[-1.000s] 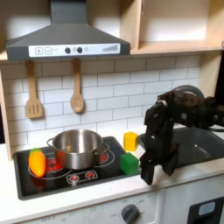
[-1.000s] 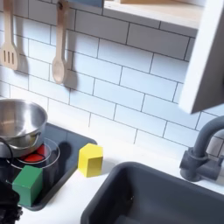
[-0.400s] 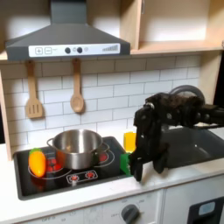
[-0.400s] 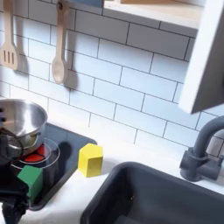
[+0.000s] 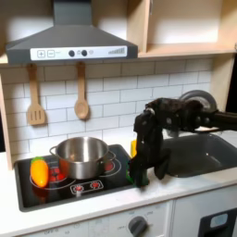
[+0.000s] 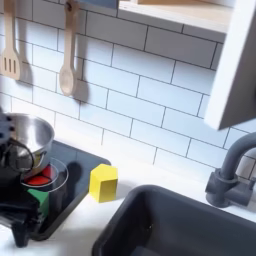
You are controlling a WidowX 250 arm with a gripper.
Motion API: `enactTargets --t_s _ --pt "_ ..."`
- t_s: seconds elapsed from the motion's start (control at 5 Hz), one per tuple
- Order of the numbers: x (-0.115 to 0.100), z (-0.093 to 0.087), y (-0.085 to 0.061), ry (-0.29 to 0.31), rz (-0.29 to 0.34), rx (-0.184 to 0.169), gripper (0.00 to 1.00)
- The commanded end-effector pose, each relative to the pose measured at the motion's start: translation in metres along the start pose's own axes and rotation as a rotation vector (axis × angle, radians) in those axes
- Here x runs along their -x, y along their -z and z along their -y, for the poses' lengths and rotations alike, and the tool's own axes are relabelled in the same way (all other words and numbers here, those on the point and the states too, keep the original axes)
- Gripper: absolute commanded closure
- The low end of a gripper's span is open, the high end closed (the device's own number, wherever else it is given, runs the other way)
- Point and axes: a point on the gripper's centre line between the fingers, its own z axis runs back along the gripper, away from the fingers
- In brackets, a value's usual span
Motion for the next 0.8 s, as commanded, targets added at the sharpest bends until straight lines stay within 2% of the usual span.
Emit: enactTargets --t_s 0.0,0.6 --pt "-0.016 0.000 0.006 -0.030 0.022 0.006 0.00" --pt "-0.030 0.018 0.007 -0.036 0.047 0.028 0.00"
